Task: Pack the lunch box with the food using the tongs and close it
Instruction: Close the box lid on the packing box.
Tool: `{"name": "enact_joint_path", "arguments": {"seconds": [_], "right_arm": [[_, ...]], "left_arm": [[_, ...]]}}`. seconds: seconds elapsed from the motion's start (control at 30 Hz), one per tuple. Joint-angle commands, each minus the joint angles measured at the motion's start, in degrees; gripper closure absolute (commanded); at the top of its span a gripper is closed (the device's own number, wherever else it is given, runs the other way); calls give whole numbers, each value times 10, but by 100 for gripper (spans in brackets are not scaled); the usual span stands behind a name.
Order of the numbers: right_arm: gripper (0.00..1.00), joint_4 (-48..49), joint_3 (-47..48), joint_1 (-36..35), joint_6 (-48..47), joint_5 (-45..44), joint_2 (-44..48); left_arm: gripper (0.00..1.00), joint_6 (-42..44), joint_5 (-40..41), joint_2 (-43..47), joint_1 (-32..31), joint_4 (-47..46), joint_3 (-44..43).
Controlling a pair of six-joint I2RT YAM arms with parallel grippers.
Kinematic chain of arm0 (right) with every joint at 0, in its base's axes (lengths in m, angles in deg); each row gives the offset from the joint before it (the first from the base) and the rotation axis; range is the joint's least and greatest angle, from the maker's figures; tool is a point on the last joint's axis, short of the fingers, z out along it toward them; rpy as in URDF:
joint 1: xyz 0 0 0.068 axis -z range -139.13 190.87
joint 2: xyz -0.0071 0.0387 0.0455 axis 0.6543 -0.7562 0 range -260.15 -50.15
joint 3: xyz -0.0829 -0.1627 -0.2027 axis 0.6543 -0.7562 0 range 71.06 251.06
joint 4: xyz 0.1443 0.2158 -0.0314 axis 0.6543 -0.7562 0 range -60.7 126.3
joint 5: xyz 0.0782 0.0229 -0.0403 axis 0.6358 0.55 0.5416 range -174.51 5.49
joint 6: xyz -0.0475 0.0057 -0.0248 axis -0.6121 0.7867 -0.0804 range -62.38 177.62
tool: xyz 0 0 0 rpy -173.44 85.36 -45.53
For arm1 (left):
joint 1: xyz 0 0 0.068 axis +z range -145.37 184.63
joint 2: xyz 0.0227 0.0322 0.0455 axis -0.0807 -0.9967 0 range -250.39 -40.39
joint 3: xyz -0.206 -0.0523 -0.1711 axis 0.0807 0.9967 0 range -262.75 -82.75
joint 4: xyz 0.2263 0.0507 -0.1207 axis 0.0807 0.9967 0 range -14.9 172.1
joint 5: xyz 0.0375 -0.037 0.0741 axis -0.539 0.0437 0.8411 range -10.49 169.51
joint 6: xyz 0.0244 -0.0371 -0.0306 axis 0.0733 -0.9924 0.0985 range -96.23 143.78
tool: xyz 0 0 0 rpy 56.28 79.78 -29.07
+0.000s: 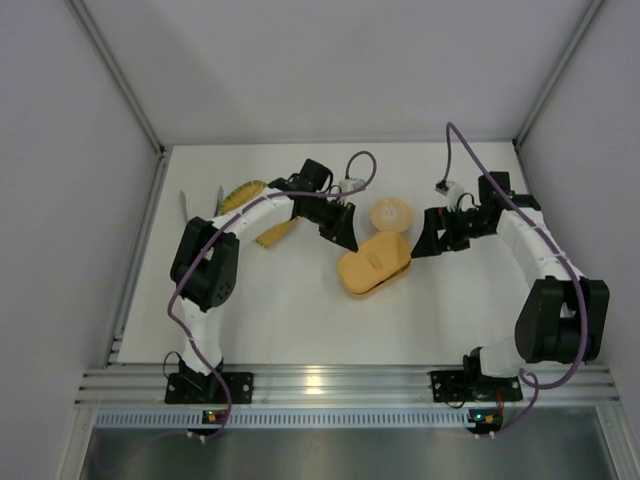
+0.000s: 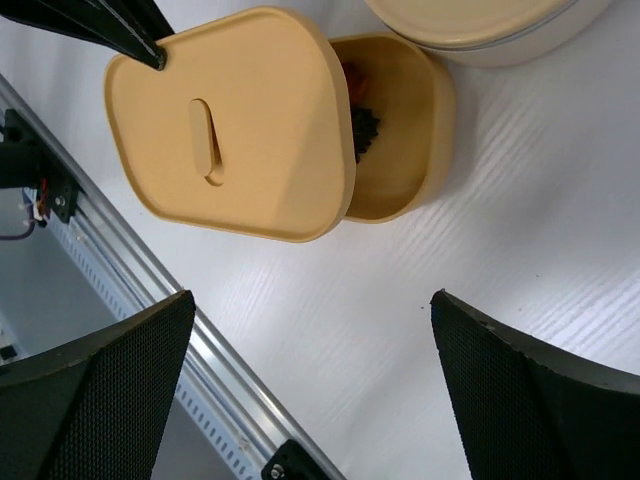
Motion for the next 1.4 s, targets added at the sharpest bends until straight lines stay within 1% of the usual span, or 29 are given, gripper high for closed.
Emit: {"name": "enact_joint_path", "arguments": {"seconds": [0.0,0.17,0.33,0.7,0.8,1.0,1.03,1.1,1.23,1.33,1.37], "right_arm": [[0,34,29,16,-17,-5,46],[1,31,19,20,-50,-10,77],[1,32,9,21,-58,-12,90],[1,42,-6,21,-81,-1,107],[3,53,-17,21,-95,8,121],[13,94,-43,15,-92,17,131],[17,99,-47,14,-89,18,126],[21,117,-54,11,-79,24,123],[37,155,-73,-4,-57,24,115],[45,192,-90,-47,-44,1,119],[46,203,-94,-76,-40,-22,122]], "left_arm": [[100,11,-36,-22,-1,-2,-45],[100,10,-33,-53,-1,11,-69],[100,10,-34,-76,-1,14,-80],[100,25,-20,-100,-2,21,-89],[100,29,-12,-108,-1,27,-96],[100,35,-4,-118,-1,34,-107],[100,35,-3,-121,-1,37,-108],[100,37,-1,-122,-1,37,-108],[100,42,5,-129,-2,46,-119],[100,48,8,-130,-1,49,-119],[100,49,9,-131,-1,51,-119]]}}
